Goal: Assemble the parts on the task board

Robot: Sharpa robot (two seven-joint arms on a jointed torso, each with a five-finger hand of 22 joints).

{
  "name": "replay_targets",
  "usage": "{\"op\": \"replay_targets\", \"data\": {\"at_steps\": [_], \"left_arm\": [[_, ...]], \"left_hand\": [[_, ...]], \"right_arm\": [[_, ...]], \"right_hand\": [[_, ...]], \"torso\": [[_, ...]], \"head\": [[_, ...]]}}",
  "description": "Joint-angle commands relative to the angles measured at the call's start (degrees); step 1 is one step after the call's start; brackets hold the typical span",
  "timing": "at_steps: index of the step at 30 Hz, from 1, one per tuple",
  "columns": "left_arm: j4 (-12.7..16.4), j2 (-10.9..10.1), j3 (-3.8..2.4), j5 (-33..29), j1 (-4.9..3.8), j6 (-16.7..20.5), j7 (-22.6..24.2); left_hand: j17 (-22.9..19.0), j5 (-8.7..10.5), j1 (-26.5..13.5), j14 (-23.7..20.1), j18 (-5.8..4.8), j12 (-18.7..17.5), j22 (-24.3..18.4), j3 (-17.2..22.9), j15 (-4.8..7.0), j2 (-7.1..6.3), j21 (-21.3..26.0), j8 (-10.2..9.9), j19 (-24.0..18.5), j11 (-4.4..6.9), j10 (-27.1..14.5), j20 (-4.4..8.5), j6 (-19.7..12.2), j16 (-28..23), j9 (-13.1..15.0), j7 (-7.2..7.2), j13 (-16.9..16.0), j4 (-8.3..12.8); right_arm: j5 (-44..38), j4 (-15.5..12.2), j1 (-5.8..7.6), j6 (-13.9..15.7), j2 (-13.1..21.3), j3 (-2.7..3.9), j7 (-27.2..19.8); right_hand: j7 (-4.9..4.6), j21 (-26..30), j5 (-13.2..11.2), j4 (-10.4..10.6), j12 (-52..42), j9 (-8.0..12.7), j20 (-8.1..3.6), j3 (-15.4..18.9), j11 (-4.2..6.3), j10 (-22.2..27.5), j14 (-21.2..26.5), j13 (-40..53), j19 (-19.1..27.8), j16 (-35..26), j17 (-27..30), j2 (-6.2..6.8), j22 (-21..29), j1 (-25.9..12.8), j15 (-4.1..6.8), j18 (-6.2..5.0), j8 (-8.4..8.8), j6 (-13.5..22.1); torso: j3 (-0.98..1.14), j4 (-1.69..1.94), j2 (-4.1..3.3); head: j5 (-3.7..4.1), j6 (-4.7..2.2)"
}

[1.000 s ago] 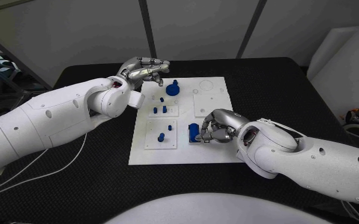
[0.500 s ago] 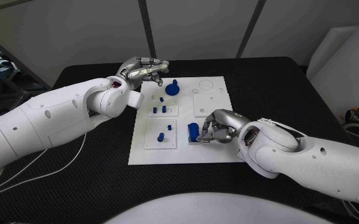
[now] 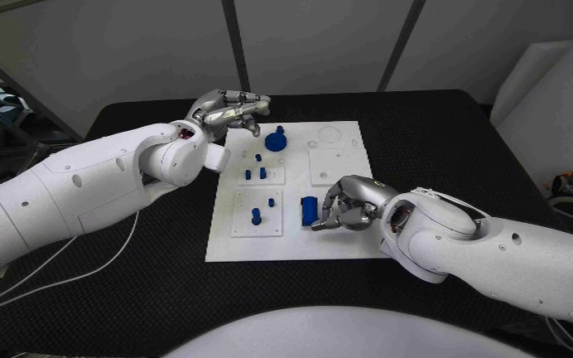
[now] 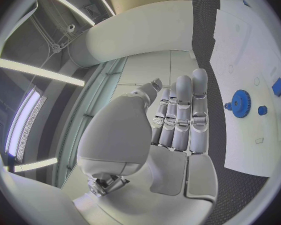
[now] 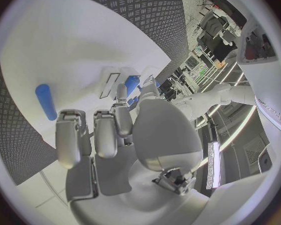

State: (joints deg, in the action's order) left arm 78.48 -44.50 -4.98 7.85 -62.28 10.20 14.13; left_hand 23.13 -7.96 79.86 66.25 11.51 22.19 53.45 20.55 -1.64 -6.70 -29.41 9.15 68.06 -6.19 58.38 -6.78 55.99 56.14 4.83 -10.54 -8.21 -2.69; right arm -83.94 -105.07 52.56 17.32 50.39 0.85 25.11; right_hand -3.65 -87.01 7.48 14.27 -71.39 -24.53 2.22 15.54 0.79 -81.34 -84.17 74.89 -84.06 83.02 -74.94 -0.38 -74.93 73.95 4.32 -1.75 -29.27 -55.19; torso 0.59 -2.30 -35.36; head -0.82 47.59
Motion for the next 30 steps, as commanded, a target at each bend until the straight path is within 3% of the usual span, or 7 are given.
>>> {"op": "replay_targets", "data": {"at_steps": [1,5,8,11,16,23,30], "left_arm": [[0.0,0.1,-0.02,-0.1,-0.08,-0.4,0.2],[0.0,0.0,-0.02,-0.1,-0.08,-0.4,0.2],[0.0,-0.1,-0.02,-0.1,-0.06,-0.4,0.2],[0.0,-0.1,-0.01,-0.1,-0.04,-0.4,0.2],[-0.1,-0.2,0.00,-0.1,-0.02,-0.4,0.1],[-0.1,-0.2,0.01,-0.1,0.00,-0.4,0.2],[0.1,-0.5,0.02,-0.1,0.04,-0.4,0.2]], "left_hand": [[-0.1,0.23,-0.3,-0.3,-1.06,0.3,-0.1,-0.3,0.10,0.27,0.4,0.3,0.0,-0.03,-0.5,-0.21,-0.4,-0.1,-0.1,0.14,-0.1,0.1],[-0.1,0.23,-0.3,-0.3,-1.06,0.3,-0.1,-0.3,0.10,0.27,0.4,0.3,0.0,-0.03,-0.5,-0.21,-0.4,-0.1,-0.1,0.14,-0.1,0.1],[-0.1,0.23,-0.3,-0.3,-1.06,0.3,-0.1,-0.3,0.10,0.27,0.4,0.3,0.0,-0.03,-0.5,-0.21,-0.4,-0.1,-0.1,0.14,-0.1,0.1],[-0.1,0.23,-0.3,-0.3,-1.06,0.3,-0.1,-0.3,0.10,0.27,0.4,0.3,0.0,-0.03,-0.5,-0.21,-0.4,-0.1,-0.1,0.14,-0.1,0.1],[-0.1,0.23,-0.3,-0.3,-1.06,0.3,-0.1,-0.3,0.10,0.27,0.4,0.3,0.0,-0.03,-0.5,-0.21,-0.4,-0.1,-0.1,0.14,-0.1,0.1],[-0.1,0.23,-0.3,-0.3,-1.06,0.3,-0.1,-0.3,0.10,0.27,0.4,0.3,0.0,-0.03,-0.5,-0.21,-0.4,-0.1,-0.1,0.14,-0.1,0.1],[-0.1,0.23,-0.3,-0.3,-1.06,0.3,-0.1,-0.3,0.10,0.27,0.4,0.3,0.0,-0.03,-0.5,-0.21,-0.4,-0.1,-0.1,0.14,-0.1,0.1]], "right_arm": [[1.2,-0.5,0.07,1.0,0.6,0.01,-1.5],[1.2,-1.2,0.07,2.7,2.1,0.00,-1.9],[1.5,-2.3,0.08,4.7,4.1,0.01,-2.6],[1.7,-3.4,0.10,5.8,6.3,0.05,-2.9],[1.8,-4.3,0.15,6.1,10.3,0.17,-2.4],[-0.4,-3.9,0.14,7.1,13.0,0.19,-0.9],[-3.6,-3.2,0.09,6.9,13.5,0.18,0.9]], "right_hand": [[-0.04,0.3,0.9,0.2,-0.3,-0.1,0.41,-0.4,-0.32,-0.1,-3.5,1.2,-2.6,0.1,-2.1,-0.75,-11.6,0.3,-0.30,0.61,0.02,0.3],[-0.54,0.4,4.5,-0.7,0.1,0.3,0.47,-1.1,-0.62,0.1,-3.4,1.0,-2.5,-0.1,-1.9,-2.02,-11.4,2.8,-0.47,0.57,1.30,1.6],[-1.58,0.5,7.0,-1.1,0.2,1.7,0.94,-1.3,-1.44,0.2,-3.4,1.0,-2.4,-0.2,-1.8,-2.80,-11.4,4.3,-1.12,0.56,4.29,3.2],[-2.10,0.5,8.1,-1.4,0.1,3.1,1.41,-1.3,-1.95,0.1,-3.4,1.2,-2.4,-0.1,-1.9,-3.51,-11.5,5.4,-1.59,0.56,6.99,3.1],[-2.24,0.4,8.9,-1.5,0.2,4.5,1.64,-1.3,-1.98,0.1,-3.4,1.1,-2.5,0.0,-2.0,-4.14,-11.5,6.3,-1.70,0.57,9.76,1.5],[-2.10,0.7,10.9,-1.2,1.1,5.7,1.65,-0.7,-1.93,0.4,-3.3,0.6,-2.3,-0.4,-1.5,-4.19,-11.3,6.6,-1.63,0.49,12.21,-0.6],[-1.59,0.5,11.2,-0.7,1.1,5.7,1.49,0.1,-1.54,0.2,-3.3,0.6,-2.4,-0.4,-1.6,-3.92,-11.5,6.4,-1.37,0.53,12.72,-2.9]], "torso": [[0.05,-0.19,0.04],[0.04,-0.09,0.05],[0.07,-0.15,0.09],[0.08,-0.20,0.13],[-0.01,-0.14,0.07],[0.11,-0.19,-0.07],[0.13,-0.15,-0.28]], "head": [[0.02,-0.07],[0.20,-0.17],[0.31,-0.21],[0.68,-0.36],[1.46,-0.56],[2.50,-0.78],[2.92,-0.68]]}}
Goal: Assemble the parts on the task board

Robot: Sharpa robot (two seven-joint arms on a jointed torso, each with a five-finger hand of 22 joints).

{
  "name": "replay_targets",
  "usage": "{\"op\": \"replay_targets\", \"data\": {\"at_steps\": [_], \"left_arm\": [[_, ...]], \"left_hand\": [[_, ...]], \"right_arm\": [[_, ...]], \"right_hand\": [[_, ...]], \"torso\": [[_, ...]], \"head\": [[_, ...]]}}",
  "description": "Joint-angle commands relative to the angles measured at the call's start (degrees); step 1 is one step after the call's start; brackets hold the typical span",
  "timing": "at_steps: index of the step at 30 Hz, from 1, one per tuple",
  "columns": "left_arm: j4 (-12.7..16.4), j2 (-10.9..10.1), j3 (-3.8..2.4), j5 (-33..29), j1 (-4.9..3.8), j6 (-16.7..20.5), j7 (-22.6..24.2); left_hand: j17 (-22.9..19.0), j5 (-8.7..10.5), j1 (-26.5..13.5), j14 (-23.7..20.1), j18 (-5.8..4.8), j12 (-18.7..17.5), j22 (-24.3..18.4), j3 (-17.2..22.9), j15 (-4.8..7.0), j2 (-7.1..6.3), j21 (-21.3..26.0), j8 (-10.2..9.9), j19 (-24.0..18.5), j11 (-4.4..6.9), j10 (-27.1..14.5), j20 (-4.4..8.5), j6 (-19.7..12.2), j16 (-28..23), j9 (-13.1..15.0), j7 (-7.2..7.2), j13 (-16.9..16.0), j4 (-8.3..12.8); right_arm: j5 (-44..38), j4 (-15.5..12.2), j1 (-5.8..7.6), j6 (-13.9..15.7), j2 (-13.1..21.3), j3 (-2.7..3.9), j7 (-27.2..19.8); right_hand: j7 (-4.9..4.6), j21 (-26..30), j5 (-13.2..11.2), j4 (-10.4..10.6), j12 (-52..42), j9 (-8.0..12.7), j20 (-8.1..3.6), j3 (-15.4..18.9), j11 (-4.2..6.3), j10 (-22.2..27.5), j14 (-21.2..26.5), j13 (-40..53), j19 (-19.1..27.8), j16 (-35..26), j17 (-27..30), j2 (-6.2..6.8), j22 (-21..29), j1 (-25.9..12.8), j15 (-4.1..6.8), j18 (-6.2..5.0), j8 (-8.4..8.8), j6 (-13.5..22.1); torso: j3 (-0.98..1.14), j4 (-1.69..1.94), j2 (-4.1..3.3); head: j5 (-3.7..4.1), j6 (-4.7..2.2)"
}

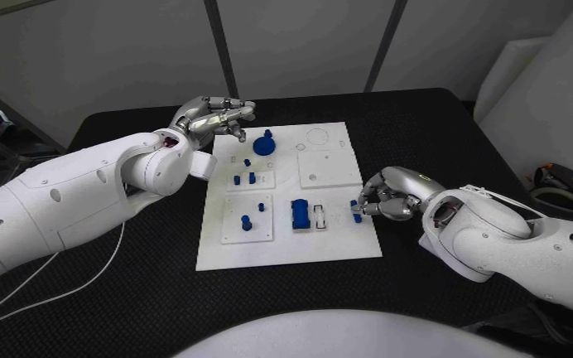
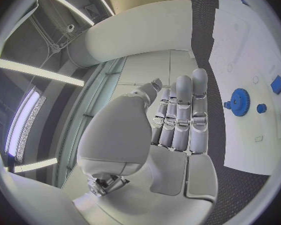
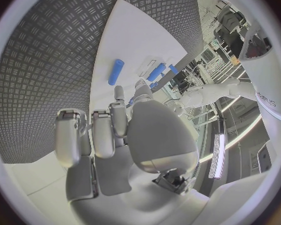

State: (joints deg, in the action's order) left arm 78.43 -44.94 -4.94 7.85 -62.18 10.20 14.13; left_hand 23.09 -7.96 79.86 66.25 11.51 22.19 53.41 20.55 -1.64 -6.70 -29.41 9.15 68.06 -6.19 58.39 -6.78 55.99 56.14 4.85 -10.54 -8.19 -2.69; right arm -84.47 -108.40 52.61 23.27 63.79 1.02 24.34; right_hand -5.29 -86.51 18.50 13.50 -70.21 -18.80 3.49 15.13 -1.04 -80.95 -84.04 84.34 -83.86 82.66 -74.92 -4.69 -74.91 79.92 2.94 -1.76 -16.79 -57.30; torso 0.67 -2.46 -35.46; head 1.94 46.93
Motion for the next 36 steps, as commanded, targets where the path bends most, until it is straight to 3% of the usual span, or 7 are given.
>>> {"op": "replay_targets", "data": {"at_steps": [1,10,17,24,31,36], "left_arm": [[0.1,-0.1,-0.01,-0.1,-0.05,-0.4,0.2],[0.2,-0.1,0.00,-0.1,-0.02,-0.5,0.1],[0.2,-0.2,0.00,-0.1,0.00,-0.5,0.1],[0.2,-0.2,0.00,-0.1,0.01,-0.6,0.1],[0.1,-0.1,0.01,-0.1,0.03,-0.6,0.1],[0.1,-0.1,0.01,-0.1,0.04,-0.6,0.1]], "left_hand": [[-0.1,0.23,-0.3,-0.3,-1.06,0.3,0.0,-0.3,0.10,0.27,0.4,0.3,0.0,-0.03,-0.5,-0.21,-0.4,-0.1,-0.1,0.14,-0.1,0.1],[-0.1,0.23,-0.3,-0.3,-1.06,0.3,0.0,-0.3,0.10,0.27,0.4,0.3,0.0,-0.03,-0.5,-0.21,-0.4,-0.1,-0.1,0.14,-0.1,0.1],[-0.1,0.23,-0.3,-0.3,-1.06,0.3,0.0,-0.3,0.10,0.27,0.4,0.3,0.0,-0.03,-0.5,-0.21,-0.4,-0.1,-0.1,0.14,-0.1,0.1],[-0.1,0.23,-0.3,-0.3,-1.06,0.3,0.0,-0.3,0.10,0.27,0.4,0.3,0.0,-0.03,-0.5,-0.21,-0.4,-0.1,-0.1,0.14,-0.1,0.1],[-0.1,0.23,-0.3,-0.3,-1.06,0.3,0.0,-0.3,0.10,0.27,0.4,0.3,0.0,-0.03,-0.5,-0.21,-0.4,-0.1,-0.1,0.14,-0.1,0.1],[-0.1,0.23,-0.3,-0.3,-1.06,0.3,0.0,-0.3,0.10,0.27,0.4,0.3,0.0,-0.03,-0.5,-0.21,-0.4,-0.1,-0.1,0.14,-0.1,0.1]], "right_arm": [[-3.3,0.2,0.03,0.9,0.1,0.02,1.9],[-5.0,1.6,0.00,-2.5,-1.2,0.01,5.1],[-6.1,2.6,-0.02,-5.8,-2.6,0.00,6.2],[-6.5,3.2,-0.04,-7.6,-3.4,-0.01,6.6],[-6.9,3.5,-0.05,-9.2,-3.9,-0.02,6.8],[-8.9,3.7,-0.07,-11.0,-4.6,-0.03,7.0]], "right_hand": [[0.10,0.0,0.2,0.2,-0.1,0.0,0.18,0.6,0.35,-0.2,-3.5,-8.8,-2.7,0.0,-1.7,0.45,-11.5,0.3,0.06,0.56,0.28,-1.0],[0.11,0.1,-0.5,1.3,0.3,-0.1,0.02,1.9,0.37,-0.1,-3.4,-9.0,-2.6,-0.1,-1.5,1.23,-11.4,-1.1,0.13,0.52,0.99,-1.4],[-0.24,0.6,-1.7,2.1,1.5,0.0,0.15,2.8,0.06,0.5,-3.3,-9.8,-2.1,-0.5,-0.9,2.08,-11.0,-1.8,-0.08,0.37,2.04,-0.5],[-0.24,0.6,-1.8,2.1,1.4,-0.1,0.17,2.9,0.05,0.5,-3.3,-9.7,-2.1,-0.5,-0.9,2.12,-10.9,-1.8,-0.10,0.37,2.08,-0.5],[-0.09,0.6,-1.9,1.9,1.3,-0.3,0.20,2.7,0.15,0.4,-3.3,-9.7,-2.1,-0.5,-1.0,2.03,-11.0,-1.1,-0.07,0.37,2.04,-1.1],[0.15,0.5,-1.6,0.0,1.3,-0.7,0.06,1.9,0.42,0.4,-3.4,-9.6,-2.2,-0.4,-1.2,2.11,-11.1,2.3,0.15,0.40,2.13,-2.0]], "torso": [[0.06,-0.01,-0.18],[0.00,0.21,-0.09],[0.10,0.03,-0.17],[0.02,0.01,-0.11],[0.01,0.02,-0.07],[0.00,-0.02,-0.09]], "head": [[0.16,-0.03],[0.00,0.34],[-0.31,0.46],[-0.36,0.73],[-0.43,0.84],[-0.55,0.84]]}}
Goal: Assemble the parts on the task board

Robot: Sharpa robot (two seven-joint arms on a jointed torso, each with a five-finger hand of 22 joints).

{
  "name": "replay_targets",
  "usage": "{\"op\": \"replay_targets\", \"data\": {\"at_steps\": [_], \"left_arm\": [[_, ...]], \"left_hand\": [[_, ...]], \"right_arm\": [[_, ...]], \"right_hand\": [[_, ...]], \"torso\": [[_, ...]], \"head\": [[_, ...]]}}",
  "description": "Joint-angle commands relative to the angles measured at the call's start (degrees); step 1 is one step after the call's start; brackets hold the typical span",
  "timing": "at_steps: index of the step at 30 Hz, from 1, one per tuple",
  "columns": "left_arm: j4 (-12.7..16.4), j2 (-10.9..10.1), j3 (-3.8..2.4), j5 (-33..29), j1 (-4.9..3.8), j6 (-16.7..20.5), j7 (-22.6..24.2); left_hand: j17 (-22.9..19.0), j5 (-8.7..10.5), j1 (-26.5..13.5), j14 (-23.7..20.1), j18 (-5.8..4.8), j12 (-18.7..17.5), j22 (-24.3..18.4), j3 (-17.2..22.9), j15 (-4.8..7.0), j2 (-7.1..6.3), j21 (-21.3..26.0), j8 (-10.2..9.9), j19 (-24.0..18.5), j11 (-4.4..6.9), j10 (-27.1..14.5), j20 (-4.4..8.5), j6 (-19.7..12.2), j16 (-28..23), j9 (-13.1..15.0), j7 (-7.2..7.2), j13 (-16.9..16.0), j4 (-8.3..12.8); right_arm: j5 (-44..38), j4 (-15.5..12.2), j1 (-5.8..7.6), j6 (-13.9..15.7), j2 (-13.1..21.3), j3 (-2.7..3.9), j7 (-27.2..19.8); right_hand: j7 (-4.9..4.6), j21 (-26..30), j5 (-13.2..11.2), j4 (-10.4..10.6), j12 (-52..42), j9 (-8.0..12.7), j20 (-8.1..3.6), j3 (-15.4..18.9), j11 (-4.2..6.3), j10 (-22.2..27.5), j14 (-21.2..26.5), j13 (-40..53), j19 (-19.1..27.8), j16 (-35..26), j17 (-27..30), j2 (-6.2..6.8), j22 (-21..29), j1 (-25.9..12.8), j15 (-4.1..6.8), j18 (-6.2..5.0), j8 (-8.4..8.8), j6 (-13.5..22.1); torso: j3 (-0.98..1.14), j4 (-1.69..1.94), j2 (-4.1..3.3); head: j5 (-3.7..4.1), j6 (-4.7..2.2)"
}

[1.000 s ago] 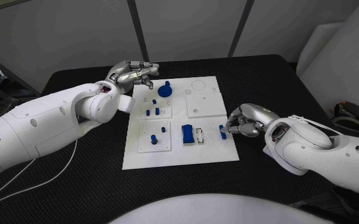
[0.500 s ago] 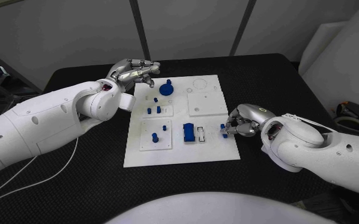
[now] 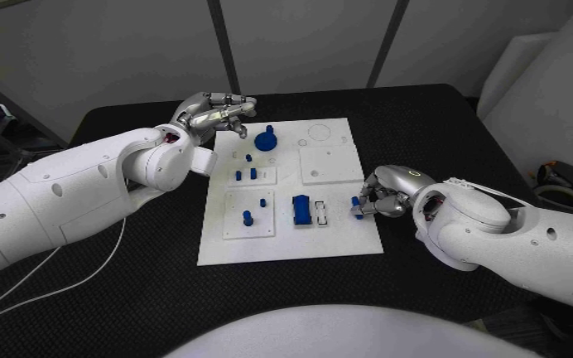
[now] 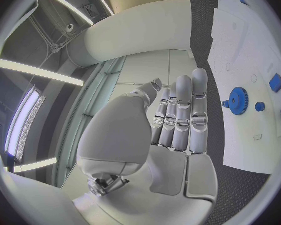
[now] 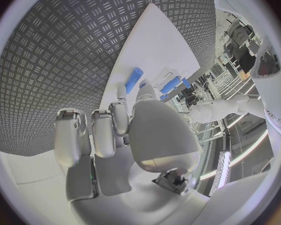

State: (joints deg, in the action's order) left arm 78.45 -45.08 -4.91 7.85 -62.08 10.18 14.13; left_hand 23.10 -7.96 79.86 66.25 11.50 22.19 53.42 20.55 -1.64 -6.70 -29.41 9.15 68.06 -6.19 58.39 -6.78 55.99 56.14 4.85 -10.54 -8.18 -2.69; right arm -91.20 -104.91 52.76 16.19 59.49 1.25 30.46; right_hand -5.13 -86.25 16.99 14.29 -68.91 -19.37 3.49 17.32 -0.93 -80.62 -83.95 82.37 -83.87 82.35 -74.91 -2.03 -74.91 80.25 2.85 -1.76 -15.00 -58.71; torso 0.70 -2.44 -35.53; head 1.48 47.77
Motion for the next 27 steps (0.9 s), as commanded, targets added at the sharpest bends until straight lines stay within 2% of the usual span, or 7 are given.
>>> {"op": "replay_targets", "data": {"at_steps": [1,3,6,9,19,21,27], "left_arm": [[0.1,0.1,-0.02,-0.1,-0.06,-0.6,0.1],[0.1,0.1,-0.02,-0.1,-0.06,-0.6,0.1],[0.1,0.1,-0.02,-0.1,-0.06,-0.7,0.1],[0.2,0.1,-0.02,-0.1,-0.06,-0.7,0.1],[0.2,-0.1,-0.02,-0.1,-0.06,-1.0,-0.2],[0.2,-0.1,-0.02,-0.1,-0.05,-1.0,-0.3],[0.1,0.0,-0.02,-0.1,-0.04,-0.9,-0.4]], "left_hand": [[-0.1,0.23,-0.3,-0.3,-1.06,0.3,-0.1,-0.3,0.10,0.26,0.4,0.3,0.0,-0.03,-0.5,-0.21,-0.4,-0.1,-0.1,0.14,-0.1,0.1],[-0.1,0.23,-0.3,-0.3,-1.06,0.3,-0.1,-0.3,0.10,0.26,0.4,0.3,0.0,-0.03,-0.5,-0.21,-0.4,-0.1,-0.1,0.14,-0.1,0.1],[-0.1,0.23,-0.3,-0.3,-1.06,0.3,-0.1,-0.3,0.10,0.26,0.4,0.3,0.0,-0.03,-0.5,-0.21,-0.4,-0.1,-0.1,0.14,-0.1,0.1],[-0.1,0.23,-0.3,-0.3,-1.06,0.3,-0.1,-0.3,0.10,0.26,0.4,0.3,0.0,-0.03,-0.5,-0.21,-0.4,-0.1,-0.1,0.14,-0.1,0.1],[-0.2,0.24,-0.4,-0.4,-1.06,0.6,-0.2,-0.4,0.06,0.34,0.5,0.4,0.1,-0.08,-0.7,-0.24,-0.5,0.0,-0.1,0.08,-0.1,0.0],[-0.2,0.24,-0.4,-0.4,-1.06,0.6,-0.2,-0.4,0.06,0.34,0.5,0.4,0.1,-0.08,-0.7,-0.24,-0.5,0.0,-0.1,0.08,-0.1,0.0],[-0.2,0.23,-0.4,-0.4,-1.06,0.6,-0.2,-0.5,0.03,0.40,0.6,0.4,0.1,-0.12,-0.9,-0.26,-0.6,0.0,-0.1,0.05,-0.1,-0.1]], "right_arm": [[-3.0,0.3,-0.22,-4.3,-0.5,-0.26,1.0],[-4.8,0.4,-0.23,-4.9,-0.9,-0.27,1.2],[-7.8,0.7,-0.24,-5.8,-1.6,-0.27,1.7],[-9.8,1.0,-0.25,-6.4,-2.0,-0.27,2.0],[-10.1,0.6,-0.26,-5.9,-2.1,-0.27,2.8],[-8.5,0.3,-0.26,-5.2,-2.0,-0.27,2.9],[-0.8,-0.2,-0.25,-2.0,-1.7,-0.27,3.5]], "right_hand": [[0.03,0.2,-0.5,-1.3,-0.1,-0.2,0.03,-0.5,0.36,0.1,-3.5,-7.6,-2.3,-0.1,-1.3,-0.63,-11.1,2.7,0.29,0.42,0.37,-0.7],[0.09,0.1,-1.2,-1.9,-0.1,-0.2,-0.04,-1.0,0.42,0.0,-3.5,-7.5,-2.4,0.1,-1.5,-0.96,-11.3,3.8,0.35,0.47,0.49,-0.9],[0.20,0.0,-4.6,-3.3,-0.1,-0.3,-0.19,-2.3,0.56,0.0,-3.6,-7.5,-2.5,0.2,-1.8,-1.80,-11.3,6.4,0.51,0.49,0.75,-1.2],[0.28,0.0,-6.1,-4.4,0.0,-0.4,-0.29,-3.6,0.64,0.1,-3.6,-7.6,-2.5,0.3,-2.0,-2.51,-11.4,8.1,0.56,0.50,1.01,-1.4],[0.88,-0.1,-5.5,-5.8,0.1,-0.5,-0.62,-7.7,1.16,0.0,-3.6,-7.5,-2.6,0.4,-2.2,-5.07,-11.6,10.7,0.96,0.55,1.52,-2.5],[0.95,-0.1,-5.3,-5.9,0.1,-0.5,-0.72,-8.8,1.25,-0.1,-3.6,-7.4,-2.7,0.4,-2.2,-5.68,-11.6,11.1,1.04,0.56,1.71,-2.5],[0.90,-0.2,-4.5,-5.8,0.4,-0.6,-0.80,-10.5,1.20,0.0,-3.6,-7.7,-2.8,0.2,-1.9,-6.05,-11.7,10.6,1.05,0.59,2.06,-2.4]], "torso": [[-0.04,-0.02,-0.02],[-0.04,0.04,-0.02],[-0.04,0.06,0.00],[-0.07,0.11,0.01],[0.02,-0.04,-0.02],[0.01,-0.02,0.04],[0.01,-0.05,0.03]], "head": [[-0.10,0.00],[-0.14,0.05],[-0.21,0.07],[-0.27,0.09],[-0.26,0.08],[-0.16,0.11],[0.10,-0.03]]}}
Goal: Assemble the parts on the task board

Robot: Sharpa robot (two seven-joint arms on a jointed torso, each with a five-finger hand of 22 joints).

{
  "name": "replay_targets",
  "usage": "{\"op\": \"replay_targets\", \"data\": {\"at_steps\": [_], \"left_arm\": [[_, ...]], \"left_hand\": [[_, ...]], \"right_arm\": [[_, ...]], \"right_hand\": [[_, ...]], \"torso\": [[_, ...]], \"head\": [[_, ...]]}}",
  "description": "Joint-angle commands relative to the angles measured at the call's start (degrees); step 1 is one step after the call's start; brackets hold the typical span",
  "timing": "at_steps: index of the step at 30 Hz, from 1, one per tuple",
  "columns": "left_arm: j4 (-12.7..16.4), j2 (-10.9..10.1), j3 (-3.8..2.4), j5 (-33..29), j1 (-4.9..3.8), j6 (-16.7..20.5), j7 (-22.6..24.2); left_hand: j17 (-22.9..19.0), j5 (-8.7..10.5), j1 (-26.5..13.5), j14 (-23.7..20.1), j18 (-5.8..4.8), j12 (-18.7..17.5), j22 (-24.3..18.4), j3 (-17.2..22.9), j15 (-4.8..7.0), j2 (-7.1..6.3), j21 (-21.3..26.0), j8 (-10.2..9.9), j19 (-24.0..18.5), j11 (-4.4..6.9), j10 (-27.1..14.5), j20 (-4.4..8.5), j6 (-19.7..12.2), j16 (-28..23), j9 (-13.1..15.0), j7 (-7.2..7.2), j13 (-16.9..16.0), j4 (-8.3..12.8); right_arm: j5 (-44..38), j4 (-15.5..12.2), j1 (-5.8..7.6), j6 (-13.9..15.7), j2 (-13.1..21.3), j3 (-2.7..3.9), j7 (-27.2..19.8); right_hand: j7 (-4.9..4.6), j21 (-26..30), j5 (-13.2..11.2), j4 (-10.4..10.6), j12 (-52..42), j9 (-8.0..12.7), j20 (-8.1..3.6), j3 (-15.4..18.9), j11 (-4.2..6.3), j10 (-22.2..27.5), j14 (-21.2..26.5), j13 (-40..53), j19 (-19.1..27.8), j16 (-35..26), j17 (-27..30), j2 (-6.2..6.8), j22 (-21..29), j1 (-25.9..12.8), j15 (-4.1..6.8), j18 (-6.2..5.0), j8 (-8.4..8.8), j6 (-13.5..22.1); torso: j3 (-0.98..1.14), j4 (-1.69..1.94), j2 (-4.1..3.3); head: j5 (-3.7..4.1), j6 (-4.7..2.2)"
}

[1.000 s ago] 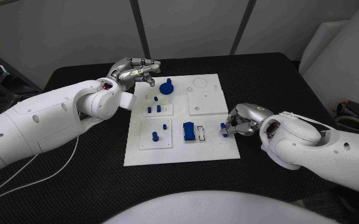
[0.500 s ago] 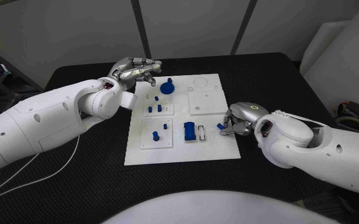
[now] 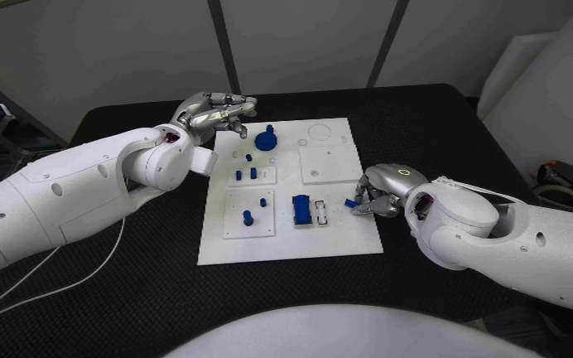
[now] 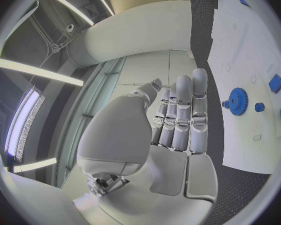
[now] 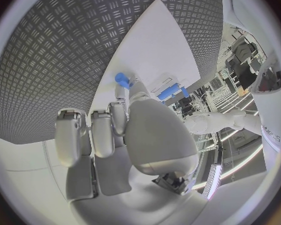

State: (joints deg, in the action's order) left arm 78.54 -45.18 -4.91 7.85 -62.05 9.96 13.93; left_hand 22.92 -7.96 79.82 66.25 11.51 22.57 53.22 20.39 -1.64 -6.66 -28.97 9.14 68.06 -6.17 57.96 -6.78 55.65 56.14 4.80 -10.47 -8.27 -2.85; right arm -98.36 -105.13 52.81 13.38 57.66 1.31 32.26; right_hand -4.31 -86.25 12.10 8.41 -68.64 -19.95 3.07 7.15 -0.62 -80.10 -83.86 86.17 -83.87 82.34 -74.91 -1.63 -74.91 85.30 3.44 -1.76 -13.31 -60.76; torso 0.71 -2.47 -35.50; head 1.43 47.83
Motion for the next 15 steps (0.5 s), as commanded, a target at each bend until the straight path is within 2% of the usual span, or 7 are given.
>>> {"op": "replay_targets", "data": {"at_steps": [1,15], "left_arm": [[0.0,0.1,-0.03,-0.1,-0.07,-0.7,-0.2],[-0.1,0.3,-0.03,-0.1,-0.05,-0.9,-0.4]], "left_hand": [[-0.1,0.23,-0.4,-0.4,-1.07,0.2,-0.1,-0.3,0.03,0.39,0.1,0.4,0.1,-0.13,-0.5,-0.26,-0.3,0.0,-0.1,-0.03,0.0,0.1],[-0.1,0.19,-0.3,-0.4,-1.06,0.3,-0.1,-0.3,0.03,0.52,0.2,0.4,0.1,-0.13,-0.6,-0.27,-0.4,0.0,-0.1,-0.03,0.0,0.1]], "right_arm": [[7.3,-0.1,-0.31,1.3,0.2,-0.33,1.8],[15.9,-3.6,-0.25,9.0,1.2,-0.28,2.0]], "right_hand": [[0.08,-0.2,0.4,0.1,0.2,-0.1,-0.38,-0.5,0.88,-0.5,-3.7,-11.5,-2.8,0.1,-1.9,-6.39,-11.7,5.4,0.45,0.58,0.41,-0.3],[0.12,-0.3,0.9,1.2,0.3,-0.3,-0.39,-2.6,0.90,-0.7,-3.7,-11.4,-2.9,0.1,-1.9,-4.88,-11.8,2.4,0.46,0.61,0.94,-0.6]], "torso": [[0.01,0.00,-0.01],[-0.06,0.09,-0.04]], "head": [[0.19,-0.09],[0.31,-0.07]]}}
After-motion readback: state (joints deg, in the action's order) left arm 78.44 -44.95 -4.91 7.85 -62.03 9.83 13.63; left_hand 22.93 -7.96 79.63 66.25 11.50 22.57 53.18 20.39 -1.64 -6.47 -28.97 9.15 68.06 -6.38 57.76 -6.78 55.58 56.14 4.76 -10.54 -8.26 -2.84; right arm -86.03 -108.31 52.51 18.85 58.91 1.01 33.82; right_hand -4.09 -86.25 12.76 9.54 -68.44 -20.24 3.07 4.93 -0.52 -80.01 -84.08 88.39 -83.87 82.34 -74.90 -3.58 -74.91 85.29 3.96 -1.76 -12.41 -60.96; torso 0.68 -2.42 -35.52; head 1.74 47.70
